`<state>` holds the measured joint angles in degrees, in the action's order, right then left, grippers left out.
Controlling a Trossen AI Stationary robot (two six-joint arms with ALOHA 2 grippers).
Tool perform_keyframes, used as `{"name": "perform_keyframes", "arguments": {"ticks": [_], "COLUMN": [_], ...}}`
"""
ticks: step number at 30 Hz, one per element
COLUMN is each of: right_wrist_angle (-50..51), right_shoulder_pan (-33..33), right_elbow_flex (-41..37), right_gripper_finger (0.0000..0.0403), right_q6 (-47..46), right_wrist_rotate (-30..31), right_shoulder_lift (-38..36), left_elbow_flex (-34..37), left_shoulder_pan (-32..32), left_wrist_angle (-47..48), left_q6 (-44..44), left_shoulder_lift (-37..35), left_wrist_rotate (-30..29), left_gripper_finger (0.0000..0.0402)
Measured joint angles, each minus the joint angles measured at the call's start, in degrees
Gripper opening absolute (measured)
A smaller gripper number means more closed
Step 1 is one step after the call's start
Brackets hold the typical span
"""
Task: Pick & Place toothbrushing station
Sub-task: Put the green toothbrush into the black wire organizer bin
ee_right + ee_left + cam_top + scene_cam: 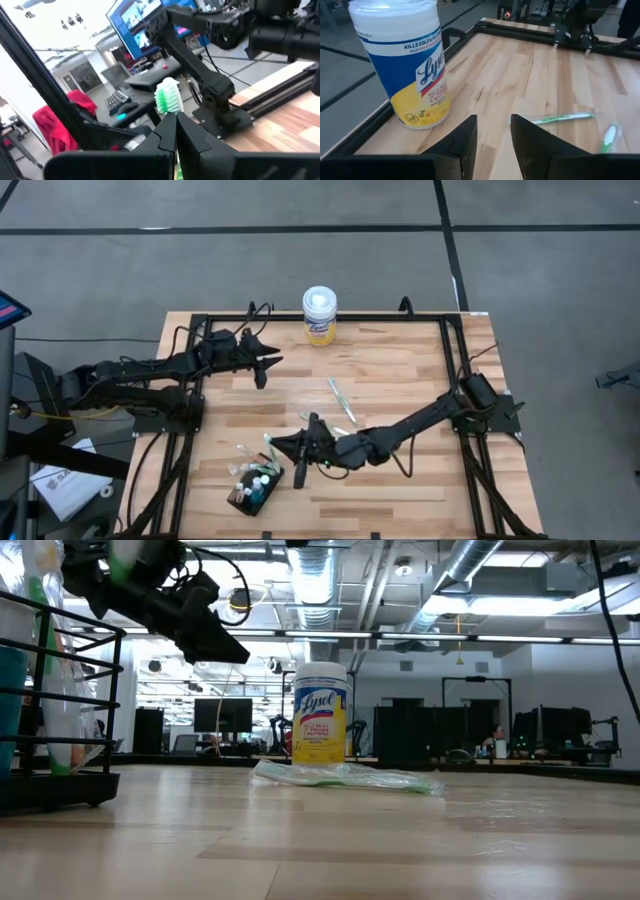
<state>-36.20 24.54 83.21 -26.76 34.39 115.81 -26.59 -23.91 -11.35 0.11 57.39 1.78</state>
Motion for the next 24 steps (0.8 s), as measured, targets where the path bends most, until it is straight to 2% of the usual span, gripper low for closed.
{"name": "perform_keyframes", "arguments": {"ticks": [9, 17, 24], "right_wrist_angle": [-0.3, -0.3, -6.0], "right_shoulder_pan": [-2.0, -2.0, -2.8], "right_elbow_flex": [-0.1, -0.1, 0.7], "right_gripper_finger": [0.0, 0.0, 0.0], "right_q6": [0.2, -0.1, -1.8], "right_wrist_rotate": [-2.0, -2.9, -3.8], "right_shoulder_lift": [0.2, 0.3, 6.1], "left_elbow_flex": [5.5, 8.7, 8.7], "left_shoulder_pan": [-4.4, -5.0, -5.0], "left_wrist_angle": [0.3, -0.3, -2.3], "left_q6": [1.1, 1.1, 1.4], "left_shoulder_lift": [0.0, 0.0, 0.0], "left_wrist_rotate": [-0.2, 0.0, 0.0], "left_gripper_finger": [0.0112, 0.0112, 0.0112]}}
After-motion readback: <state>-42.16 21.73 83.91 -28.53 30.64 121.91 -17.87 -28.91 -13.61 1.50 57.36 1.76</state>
